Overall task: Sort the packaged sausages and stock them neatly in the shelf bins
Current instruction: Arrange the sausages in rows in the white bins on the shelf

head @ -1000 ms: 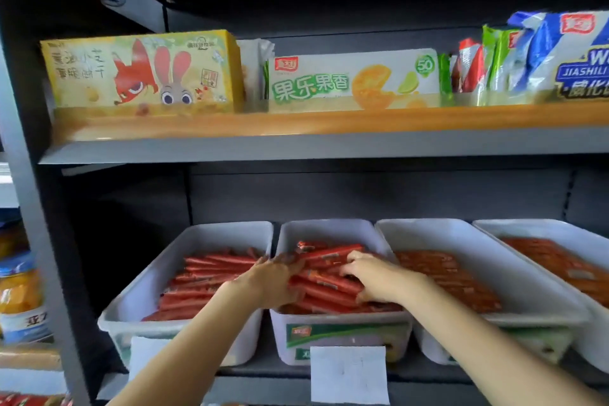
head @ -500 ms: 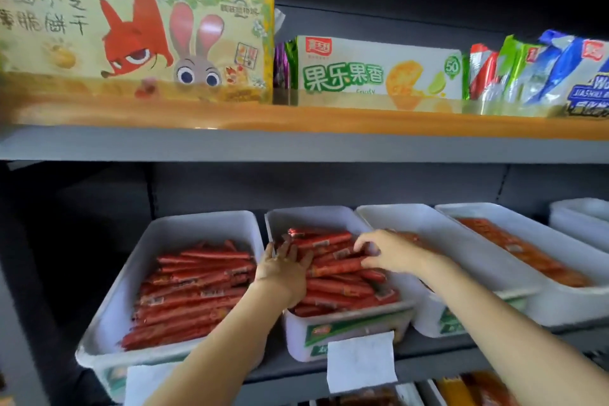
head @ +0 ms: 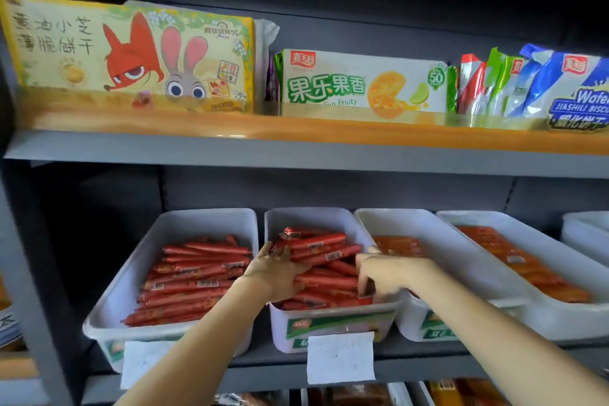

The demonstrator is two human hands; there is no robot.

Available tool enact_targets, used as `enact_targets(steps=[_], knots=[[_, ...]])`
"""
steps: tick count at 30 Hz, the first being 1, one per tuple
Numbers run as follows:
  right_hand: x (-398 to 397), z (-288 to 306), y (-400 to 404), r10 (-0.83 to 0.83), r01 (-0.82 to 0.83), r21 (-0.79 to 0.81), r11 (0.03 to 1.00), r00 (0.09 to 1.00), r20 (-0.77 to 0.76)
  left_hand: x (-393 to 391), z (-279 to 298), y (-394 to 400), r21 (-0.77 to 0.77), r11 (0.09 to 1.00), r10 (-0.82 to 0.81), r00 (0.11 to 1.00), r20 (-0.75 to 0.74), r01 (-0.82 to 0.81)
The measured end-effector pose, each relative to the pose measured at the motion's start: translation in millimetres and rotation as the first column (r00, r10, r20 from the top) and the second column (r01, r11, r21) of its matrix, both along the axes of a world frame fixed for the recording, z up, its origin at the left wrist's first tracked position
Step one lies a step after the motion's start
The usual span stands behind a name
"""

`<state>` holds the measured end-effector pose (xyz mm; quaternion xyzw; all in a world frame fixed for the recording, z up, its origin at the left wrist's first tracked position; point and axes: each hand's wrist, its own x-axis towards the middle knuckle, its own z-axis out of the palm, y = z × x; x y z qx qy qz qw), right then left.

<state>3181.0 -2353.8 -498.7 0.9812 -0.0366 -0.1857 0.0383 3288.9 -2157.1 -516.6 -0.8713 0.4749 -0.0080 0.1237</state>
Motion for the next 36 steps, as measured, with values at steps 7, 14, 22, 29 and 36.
enact_targets(steps=[7,14,22,29,36], knots=[[-3.6,41.8,-38.4,-0.114,0.025,0.215,0.976,0.904,0.411,9.1,-5.8,-2.4,-0.281,0.955,0.074,0.993,-0.087,-0.096],[-3.9,18.0,-1.7,-0.039,-0.097,0.337,0.937,0.926,0.375,3.4,-5.1,-2.0,-0.201,0.979,0.021,0.999,-0.05,-0.03],[11.1,8.0,-3.4,-0.069,0.071,0.004,0.997,0.945,0.321,0.6,-0.5,-10.7,0.003,0.999,0.051,0.998,0.023,-0.051],[6.7,17.4,-13.7,-0.242,0.186,0.166,0.969,0.854,0.46,4.8,-5.1,-9.6,-0.063,0.995,0.076,0.997,-0.024,-0.078],[2.7,37.3,-2.9,-0.545,0.112,0.557,0.823,0.43,0.72,5.6,-5.3,-10.3,-0.087,0.993,0.075,0.997,-0.032,-0.078]])
